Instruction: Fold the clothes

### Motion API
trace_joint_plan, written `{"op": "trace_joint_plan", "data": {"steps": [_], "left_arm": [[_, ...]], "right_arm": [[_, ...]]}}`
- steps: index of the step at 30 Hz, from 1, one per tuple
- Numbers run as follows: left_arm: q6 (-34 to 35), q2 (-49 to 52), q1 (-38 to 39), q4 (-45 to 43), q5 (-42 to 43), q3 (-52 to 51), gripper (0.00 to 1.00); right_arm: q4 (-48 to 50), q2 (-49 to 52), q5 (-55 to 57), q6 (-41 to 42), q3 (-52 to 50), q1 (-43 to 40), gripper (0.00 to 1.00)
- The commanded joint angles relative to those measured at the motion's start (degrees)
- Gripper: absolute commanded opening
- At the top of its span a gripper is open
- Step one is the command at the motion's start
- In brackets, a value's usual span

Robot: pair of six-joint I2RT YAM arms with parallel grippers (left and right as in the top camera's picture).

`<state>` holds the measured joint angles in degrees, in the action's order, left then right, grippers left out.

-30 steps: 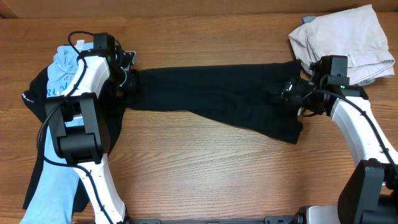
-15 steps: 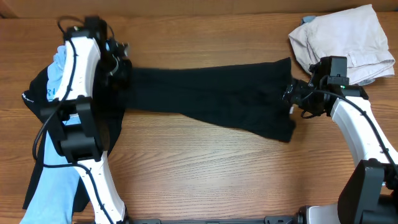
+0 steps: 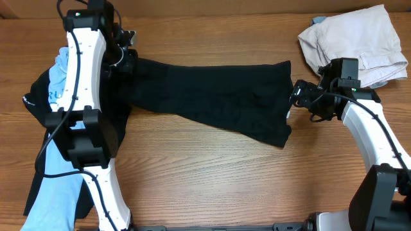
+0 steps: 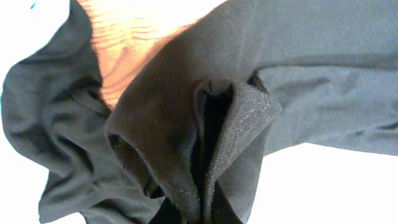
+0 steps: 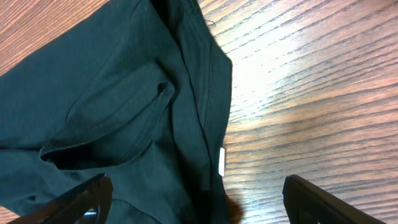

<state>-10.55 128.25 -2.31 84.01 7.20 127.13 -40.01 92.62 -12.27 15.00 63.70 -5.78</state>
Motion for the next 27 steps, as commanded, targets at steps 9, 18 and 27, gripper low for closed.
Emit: {"op": "trace_joint_plan", "data": {"steps": [9, 18, 27], "left_arm": [[-0.15, -0.94, 3.96, 1.44, -3.23, 0.85, 0.04], [0.09, -0.94, 4.98, 1.46, -3.15, 0.85, 0.04], [0.31, -0.94, 5.75, 1.53, -3.39, 0.85, 0.04]], "right_arm": [[0.0, -1.97, -0.9, 0.15, 1.14, 0.24, 0.94], [-0.04, -1.97, -0.9, 0.15, 1.14, 0.24, 0.94], [-0.68, -1.97, -0.9, 0.13, 1.14, 0.24, 0.95]]}}
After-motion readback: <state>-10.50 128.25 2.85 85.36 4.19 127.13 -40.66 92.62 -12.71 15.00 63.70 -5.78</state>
